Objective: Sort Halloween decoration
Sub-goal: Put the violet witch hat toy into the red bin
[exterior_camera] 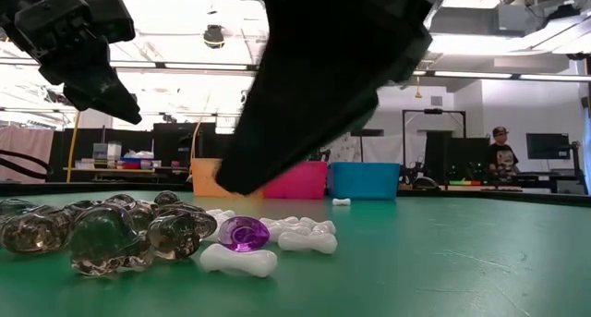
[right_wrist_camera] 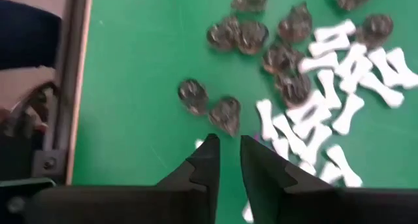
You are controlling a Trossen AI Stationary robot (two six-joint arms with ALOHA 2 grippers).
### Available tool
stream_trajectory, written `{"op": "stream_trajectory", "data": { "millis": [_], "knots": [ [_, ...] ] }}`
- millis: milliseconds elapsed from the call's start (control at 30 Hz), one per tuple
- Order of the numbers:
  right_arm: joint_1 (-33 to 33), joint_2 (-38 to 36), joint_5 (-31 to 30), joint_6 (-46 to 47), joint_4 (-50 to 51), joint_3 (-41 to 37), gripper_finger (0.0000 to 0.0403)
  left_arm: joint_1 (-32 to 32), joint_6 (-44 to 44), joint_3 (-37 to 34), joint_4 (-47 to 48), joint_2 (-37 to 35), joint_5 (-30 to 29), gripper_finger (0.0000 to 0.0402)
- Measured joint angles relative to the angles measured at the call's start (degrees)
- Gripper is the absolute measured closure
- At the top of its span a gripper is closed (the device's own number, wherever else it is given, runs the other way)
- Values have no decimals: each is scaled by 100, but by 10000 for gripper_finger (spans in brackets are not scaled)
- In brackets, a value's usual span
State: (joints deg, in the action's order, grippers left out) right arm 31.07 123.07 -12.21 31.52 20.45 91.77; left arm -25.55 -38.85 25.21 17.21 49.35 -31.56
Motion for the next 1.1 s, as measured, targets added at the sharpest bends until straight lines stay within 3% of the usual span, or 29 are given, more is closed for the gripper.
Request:
{"op": "stream_trajectory", "data": {
  "millis": [267, 433, 867, 1100],
  "knots": [
    [44, 0, -421, 94, 151, -2, 230, 1, 57, 0, 7, 1, -71, 258],
    [39, 76, -426, 232, 33, -2, 217, 1, 61, 0, 17, 1, -77, 258],
    [81, 363, -492, 552, 40, 9, 256, 1, 11, 0, 186, 14, -86, 258],
    [83, 363, -554, 559, 231, 9, 335, 1, -2, 0, 183, 14, -188, 258]
  ]
}}
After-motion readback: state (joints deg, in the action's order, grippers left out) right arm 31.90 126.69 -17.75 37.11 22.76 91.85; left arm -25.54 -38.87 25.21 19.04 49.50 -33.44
